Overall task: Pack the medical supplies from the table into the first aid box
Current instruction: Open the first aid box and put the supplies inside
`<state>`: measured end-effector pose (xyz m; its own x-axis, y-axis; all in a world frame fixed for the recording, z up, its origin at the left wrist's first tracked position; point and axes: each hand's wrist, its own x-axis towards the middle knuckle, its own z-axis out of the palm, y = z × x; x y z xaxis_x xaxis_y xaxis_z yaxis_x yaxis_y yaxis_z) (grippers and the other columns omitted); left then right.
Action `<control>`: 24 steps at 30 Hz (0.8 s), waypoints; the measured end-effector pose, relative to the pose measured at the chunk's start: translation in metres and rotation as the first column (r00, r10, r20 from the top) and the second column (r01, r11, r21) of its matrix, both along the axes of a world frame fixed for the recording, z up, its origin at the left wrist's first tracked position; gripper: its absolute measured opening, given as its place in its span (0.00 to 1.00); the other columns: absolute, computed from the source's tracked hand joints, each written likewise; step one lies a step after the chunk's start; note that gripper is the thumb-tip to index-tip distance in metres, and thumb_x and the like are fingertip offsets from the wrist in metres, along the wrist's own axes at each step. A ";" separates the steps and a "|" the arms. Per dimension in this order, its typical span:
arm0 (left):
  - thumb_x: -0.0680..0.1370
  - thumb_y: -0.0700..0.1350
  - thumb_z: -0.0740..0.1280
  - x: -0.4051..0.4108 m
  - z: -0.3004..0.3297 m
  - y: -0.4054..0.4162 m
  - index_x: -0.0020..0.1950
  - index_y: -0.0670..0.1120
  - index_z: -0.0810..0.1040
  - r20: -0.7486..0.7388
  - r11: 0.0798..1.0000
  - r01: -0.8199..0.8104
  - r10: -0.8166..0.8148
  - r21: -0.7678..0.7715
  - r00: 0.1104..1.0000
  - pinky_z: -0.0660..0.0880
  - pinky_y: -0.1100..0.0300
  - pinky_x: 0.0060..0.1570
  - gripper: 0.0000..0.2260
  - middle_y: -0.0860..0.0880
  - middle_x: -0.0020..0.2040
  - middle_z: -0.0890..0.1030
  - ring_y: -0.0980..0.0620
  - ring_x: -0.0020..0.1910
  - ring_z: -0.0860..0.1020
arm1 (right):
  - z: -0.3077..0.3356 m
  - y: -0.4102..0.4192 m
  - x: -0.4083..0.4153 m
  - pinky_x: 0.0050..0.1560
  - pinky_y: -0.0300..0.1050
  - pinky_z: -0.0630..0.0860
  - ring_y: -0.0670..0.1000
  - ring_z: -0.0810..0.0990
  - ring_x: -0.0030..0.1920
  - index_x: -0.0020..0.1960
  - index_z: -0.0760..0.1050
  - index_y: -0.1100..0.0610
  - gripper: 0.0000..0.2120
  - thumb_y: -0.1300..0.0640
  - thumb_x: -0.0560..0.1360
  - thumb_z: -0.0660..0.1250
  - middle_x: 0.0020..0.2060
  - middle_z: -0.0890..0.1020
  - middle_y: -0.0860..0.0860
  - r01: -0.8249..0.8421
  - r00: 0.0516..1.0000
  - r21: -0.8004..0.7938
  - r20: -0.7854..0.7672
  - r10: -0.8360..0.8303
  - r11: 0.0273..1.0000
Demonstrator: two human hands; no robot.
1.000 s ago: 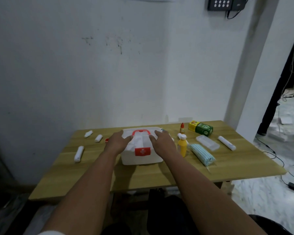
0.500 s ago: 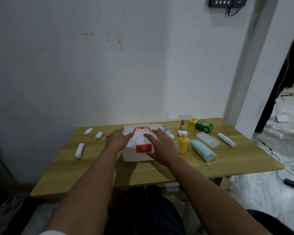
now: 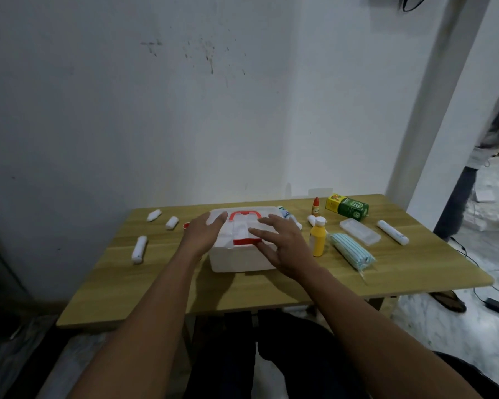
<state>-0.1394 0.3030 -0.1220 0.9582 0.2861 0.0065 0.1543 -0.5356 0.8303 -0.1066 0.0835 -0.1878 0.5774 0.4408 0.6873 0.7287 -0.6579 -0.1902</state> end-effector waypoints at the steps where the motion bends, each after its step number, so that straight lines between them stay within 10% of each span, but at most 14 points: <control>1: 0.81 0.67 0.58 -0.004 0.002 0.000 0.80 0.49 0.66 0.007 0.999 -0.005 0.005 -0.037 1.000 0.67 0.43 0.72 0.33 0.46 0.80 0.66 0.42 0.76 0.66 | 0.002 0.000 0.001 0.64 0.66 0.71 0.56 0.76 0.68 0.64 0.81 0.47 0.16 0.46 0.79 0.64 0.64 0.81 0.53 -0.006 1.000 0.044 -0.017 0.007 0.999; 7: 0.75 0.75 0.52 -0.029 0.010 -0.003 0.58 0.60 0.79 0.065 0.948 0.035 -0.015 -0.316 0.998 0.74 0.43 0.65 0.27 0.52 0.62 0.81 0.50 0.56 0.79 | 0.043 0.001 0.024 0.58 0.62 0.75 0.48 0.83 0.55 0.57 0.84 0.47 0.12 0.46 0.77 0.69 0.53 0.86 0.46 -0.024 0.989 0.281 -0.132 0.064 0.960; 14: 0.65 0.69 0.76 -0.011 -0.014 0.006 0.77 0.55 0.67 -0.002 0.984 0.152 -0.152 -0.090 0.988 0.74 0.54 0.56 0.45 0.58 0.71 0.74 0.53 0.64 0.73 | 0.119 0.028 0.105 0.47 0.40 0.75 0.46 0.84 0.48 0.53 0.86 0.56 0.17 0.43 0.77 0.72 0.47 0.87 0.49 0.195 0.914 0.380 -0.406 -0.026 0.904; 24: 0.65 0.56 0.83 0.008 -0.044 0.007 0.75 0.54 0.70 0.039 0.987 0.099 -0.105 0.129 0.994 0.75 0.58 0.51 0.41 0.53 0.68 0.79 0.51 0.65 0.76 | 0.089 0.041 0.176 0.65 0.65 0.75 0.60 0.72 0.71 0.78 0.61 0.56 0.45 0.26 0.73 0.61 0.75 0.69 0.55 0.502 0.626 0.421 -0.780 0.019 0.755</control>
